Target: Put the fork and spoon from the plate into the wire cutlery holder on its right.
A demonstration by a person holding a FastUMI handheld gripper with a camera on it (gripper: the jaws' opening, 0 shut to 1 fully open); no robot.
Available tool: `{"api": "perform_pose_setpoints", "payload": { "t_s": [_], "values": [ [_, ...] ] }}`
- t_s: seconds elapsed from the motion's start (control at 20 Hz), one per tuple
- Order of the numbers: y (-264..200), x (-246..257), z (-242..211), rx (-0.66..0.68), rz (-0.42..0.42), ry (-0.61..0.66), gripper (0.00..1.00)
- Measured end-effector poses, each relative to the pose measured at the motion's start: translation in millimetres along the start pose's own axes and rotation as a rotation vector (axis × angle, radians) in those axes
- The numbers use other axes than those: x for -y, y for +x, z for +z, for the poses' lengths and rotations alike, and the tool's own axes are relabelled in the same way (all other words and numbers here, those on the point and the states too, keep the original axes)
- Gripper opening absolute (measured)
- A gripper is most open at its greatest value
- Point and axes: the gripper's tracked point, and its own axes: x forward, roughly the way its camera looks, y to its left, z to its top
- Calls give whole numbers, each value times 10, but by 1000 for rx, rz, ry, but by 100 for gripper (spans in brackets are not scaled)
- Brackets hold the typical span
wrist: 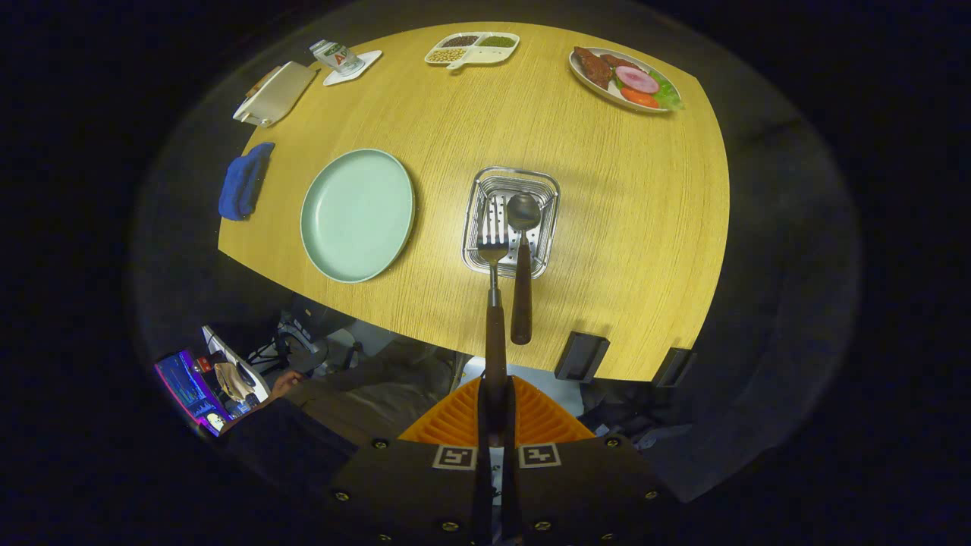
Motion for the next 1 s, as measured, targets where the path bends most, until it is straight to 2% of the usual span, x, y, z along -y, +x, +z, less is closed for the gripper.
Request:
{"api": "perform_pose_setpoints", "payload": {
  "t_s": [0.4,0.6,1.0],
  "values": [
    [115,54,181,-112,-37,3,6],
    [180,67,234,-166,-75,-36,6],
    [224,-40,314,-221,-61,-42,8]
  ]
}}
